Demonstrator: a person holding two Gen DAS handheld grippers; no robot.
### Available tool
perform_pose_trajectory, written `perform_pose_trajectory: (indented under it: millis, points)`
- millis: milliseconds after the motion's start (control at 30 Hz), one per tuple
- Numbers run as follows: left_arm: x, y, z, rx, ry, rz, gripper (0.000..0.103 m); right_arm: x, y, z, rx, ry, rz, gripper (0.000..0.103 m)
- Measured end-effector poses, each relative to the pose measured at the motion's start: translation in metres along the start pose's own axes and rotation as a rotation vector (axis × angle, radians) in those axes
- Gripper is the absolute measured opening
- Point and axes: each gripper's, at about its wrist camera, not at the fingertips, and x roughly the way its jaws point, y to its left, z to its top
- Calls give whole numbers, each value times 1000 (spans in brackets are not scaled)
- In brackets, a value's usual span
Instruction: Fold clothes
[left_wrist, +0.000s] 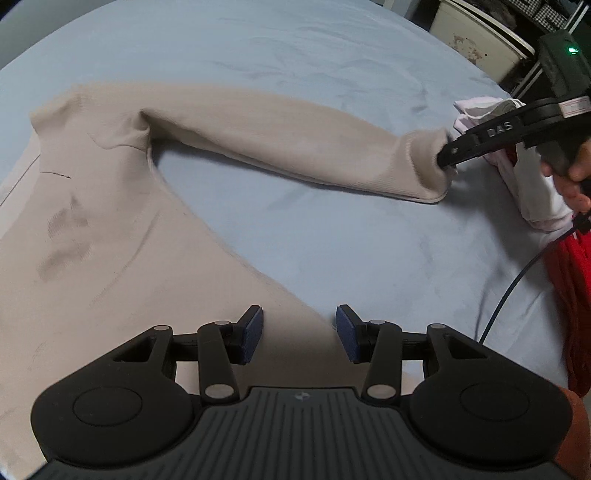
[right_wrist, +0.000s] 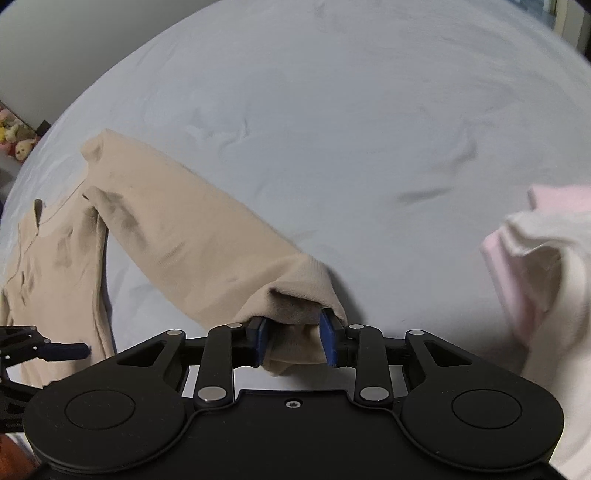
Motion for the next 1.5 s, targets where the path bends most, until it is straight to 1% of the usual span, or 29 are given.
perform_pose_trajectory:
  millis: [33,100,200,233,300,433,467,600,633,700,833,900,967,1067,1200,1233,1267,1300,1333,1400,1467,1500]
  points:
    - [0,1,-1,-3,4,4,42,3,1,0,-1,1,-1,22]
    - [-1,2,0,-7,9,10,42,7,2,-1,-9,3,-19,8]
    - [-4,4,-2,-14,17,22,42,2,6,-2,-42,-4,-35,5]
    - [-4,4,-2,-14,19,23,42,-10,8,-6,-53,-18,-41,5]
    - [-6,4,-2,-12,22,24,42,-21,10,-9,-66,-29,-48,5]
    - [-8,-2,-2,-7,12,9,42,-64,11,-34,-101,-65,-105,4]
    - [-9,-4,-3,-3,11,3,42,-69,9,-36,-105,-68,-116,4]
    - [-12,-13,-7,9,10,-13,42,-92,-2,-55,-102,-63,-178,3]
    - [-13,-15,-9,9,10,-17,42,-96,-5,-58,-98,-58,-191,0]
    - [-16,-17,-11,10,10,-19,42,-106,-12,-70,-105,-40,-243,0]
    - [-17,-15,-15,0,15,-2,42,-116,-22,-83,-76,-33,-257,0]
    - [-15,-15,-17,-3,22,5,42,-116,-24,-89,-79,-23,-242,2]
    - [-14,-15,-21,-6,24,11,42,-111,-21,-92,-82,-17,-212,6]
    - [-18,-17,-26,-8,-3,15,42,-102,-16,-94,-85,-32,-178,22]
    - [-27,-10,-33,-21,-43,62,42,-93,-4,-89,-110,-77,-139,23]
    - [-32,-3,-37,-42,-55,79,42,-85,8,-83,-145,-96,-121,24]
    - [-38,6,-42,-67,-67,98,42,-81,13,-79,-157,-102,-111,30]
    - [-40,9,-44,-75,-70,104,42,-75,19,-75,-169,-111,-98,39]
    - [-44,17,-49,-91,-75,122,42,-69,25,-70,-181,-120,-86,41]
    - [-53,35,-60,-119,-87,171,42,-51,48,-55,-212,-144,-53,41]
    - [-63,64,-76,-150,-89,235,42,-39,61,-44,-227,-153,-39,41]
    - [-71,82,-84,-170,-93,273,42,-29,73,-33,-237,-155,-22,41]
